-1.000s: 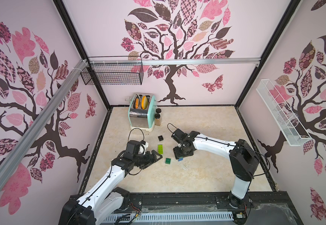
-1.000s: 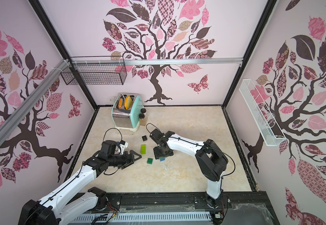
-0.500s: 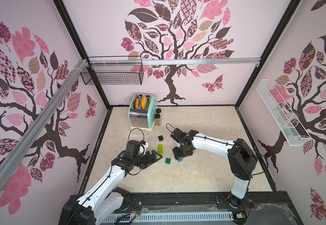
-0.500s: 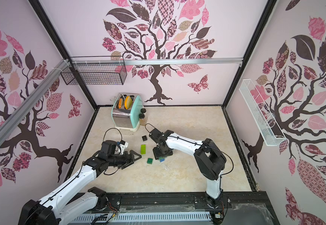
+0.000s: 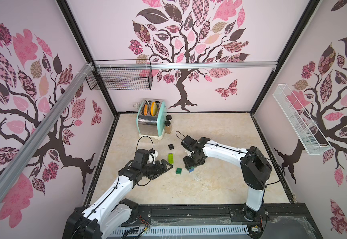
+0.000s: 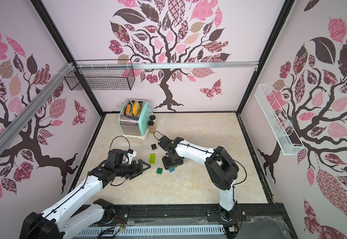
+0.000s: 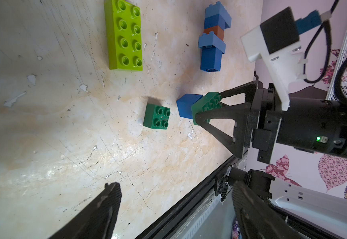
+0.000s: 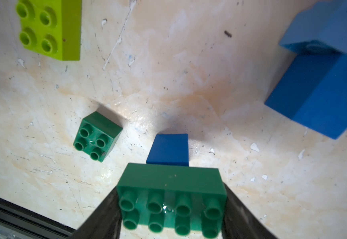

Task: Assemble the letter f with lego
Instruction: Assemble the lego brick with the lego brick.

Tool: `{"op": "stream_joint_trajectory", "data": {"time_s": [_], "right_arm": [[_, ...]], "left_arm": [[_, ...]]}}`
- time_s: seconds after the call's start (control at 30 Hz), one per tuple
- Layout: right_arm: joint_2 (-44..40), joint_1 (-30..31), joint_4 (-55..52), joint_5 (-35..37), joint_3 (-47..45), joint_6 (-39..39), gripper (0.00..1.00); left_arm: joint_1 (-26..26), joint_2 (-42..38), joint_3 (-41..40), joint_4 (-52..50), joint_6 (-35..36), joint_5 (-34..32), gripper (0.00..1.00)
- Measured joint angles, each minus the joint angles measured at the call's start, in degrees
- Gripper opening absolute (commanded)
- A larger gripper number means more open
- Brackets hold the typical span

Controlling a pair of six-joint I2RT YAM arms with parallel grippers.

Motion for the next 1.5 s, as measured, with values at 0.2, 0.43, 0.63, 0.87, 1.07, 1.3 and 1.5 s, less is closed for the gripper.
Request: {"op": "stream_joint_trajectory", "data": {"time_s": [0.2, 0.43, 0.63, 0.87, 1.07, 1.3, 1.5], "right_arm": [[0.8, 0.0, -0.9, -0.2, 0.9, -1.7, 0.67], [1.5, 0.0, -1.2, -1.1, 1.3, -2.8, 0.67], [1.6, 0.0, -1.1, -1.4, 1.3, -3.0, 0.67], [1.6, -0.1, -1.0, -1.6, 1.2, -2.9, 0.67], [1.6, -0.1, -1.4, -1.1, 1.6, -0.5, 0.67], [2.9, -1.7, -2.6, -0.6, 3.8, 5.9, 0.67], [5.6, -3.4, -3.8, 1.5, 8.2, 9.6, 0.67]], "left_arm": [[0.0, 0.0, 0.0, 0.0, 0.0, 0.0, 0.88], [0.0, 0.0, 0.0, 0.0, 0.0, 0.0, 0.88], [0.0, 0.0, 0.0, 0.0, 0.0, 0.0, 0.88], [0.0, 0.0, 0.0, 0.0, 0.0, 0.0, 0.88], [0.0, 0.6, 0.2, -0.9, 0.9, -0.4, 0.88], [0.0, 4.0, 1.0, -4.4, 1.9, -2.4, 0.88], [0.0, 4.4, 1.9, -6.5, 2.1, -3.8, 0.88]]}}
